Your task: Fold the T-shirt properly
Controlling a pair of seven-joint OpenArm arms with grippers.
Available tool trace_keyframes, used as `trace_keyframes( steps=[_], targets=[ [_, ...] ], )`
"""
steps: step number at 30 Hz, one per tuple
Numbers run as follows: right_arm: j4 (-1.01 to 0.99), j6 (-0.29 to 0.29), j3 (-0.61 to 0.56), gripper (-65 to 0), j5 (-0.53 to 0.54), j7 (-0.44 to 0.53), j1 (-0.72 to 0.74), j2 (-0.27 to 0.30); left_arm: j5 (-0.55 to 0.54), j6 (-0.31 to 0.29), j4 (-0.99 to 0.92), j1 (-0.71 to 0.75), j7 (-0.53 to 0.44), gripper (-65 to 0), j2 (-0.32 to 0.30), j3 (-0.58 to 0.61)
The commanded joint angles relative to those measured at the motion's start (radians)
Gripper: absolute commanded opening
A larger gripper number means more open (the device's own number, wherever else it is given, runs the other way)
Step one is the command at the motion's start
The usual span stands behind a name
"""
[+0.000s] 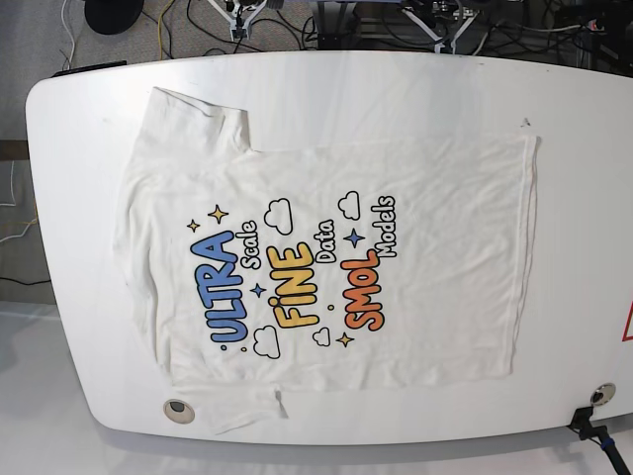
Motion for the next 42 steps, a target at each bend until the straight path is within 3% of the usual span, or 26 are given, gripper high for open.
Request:
trace_keyframes(
  steps=[1, 8, 14, 19, 30, 31, 36, 42],
  targets=[
    [0.002, -0.001, -0.001, -65.0, -0.003, 0.018, 0.000, 0.004, 0.003, 0.009, 0.001, 0.011, -0.027, -65.0, -0.003, 0.004],
    [0.030, 0.003, 0.002, -65.0, -0.003, 0.019, -0.021, 0.003, 0.007, 0.010, 0.004, 0.018, -0.031, -65.0, -0.007, 0.002],
    [0.158, 0.022, -0.016, -65.0, -0.003, 0.027, -0.136, 0.011, 0.015, 0.000, 0.109, 0.105, -0.081, -65.0, -0.038, 0.008],
    [0.351, 0.016, -0.015, -65.0, -0.003, 0.015, -0.288, 0.054, 0.013, -0.001, 0.286, 0.250, -0.089, -65.0, -0.085, 0.031],
    [0.824, 0.009, -0.014, -65.0, -0.004, -0.018, -0.655, 0.140, 0.019, 0.002, 0.667, 0.557, 0.022, -65.0, -0.177, 0.045],
    [0.787, 0.026, -0.013, -65.0, 0.002, 0.018, -0.619, 0.135, 0.020, -0.012, 0.639, 0.535, -0.027, -65.0, -0.179, 0.049],
    [1.015, 0.024, 0.008, -65.0, 0.090, 0.022, -0.776, 0.176, 0.005, -0.031, 0.987, 0.706, -0.033, -65.0, -0.215, 0.018],
    [1.234, 0.038, 0.122, -65.0, 0.173, 0.013, -0.881, 0.163, -0.023, -0.045, 1.266, 0.844, -0.042, -65.0, -0.221, -0.075]
  ],
)
